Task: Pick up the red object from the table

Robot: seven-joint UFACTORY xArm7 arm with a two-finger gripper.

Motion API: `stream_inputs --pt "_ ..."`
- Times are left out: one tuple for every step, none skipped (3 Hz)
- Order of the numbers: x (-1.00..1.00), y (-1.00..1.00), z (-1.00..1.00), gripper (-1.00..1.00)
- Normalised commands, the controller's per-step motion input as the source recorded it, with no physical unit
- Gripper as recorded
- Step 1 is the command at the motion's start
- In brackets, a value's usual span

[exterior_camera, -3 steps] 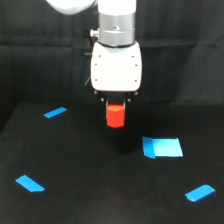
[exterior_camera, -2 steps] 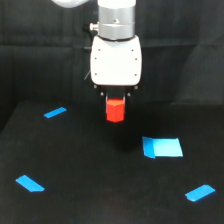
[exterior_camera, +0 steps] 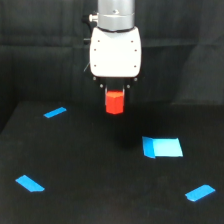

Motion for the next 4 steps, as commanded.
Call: stream_inputs --pt "0.07 0.00 0.19 -1.00" --pt "0.02 -0.08 0.14 -1.00" --pt "-0.07 0.00 0.17 -0.95" --pt "-0.07 -0.03 0.11 -1.00"
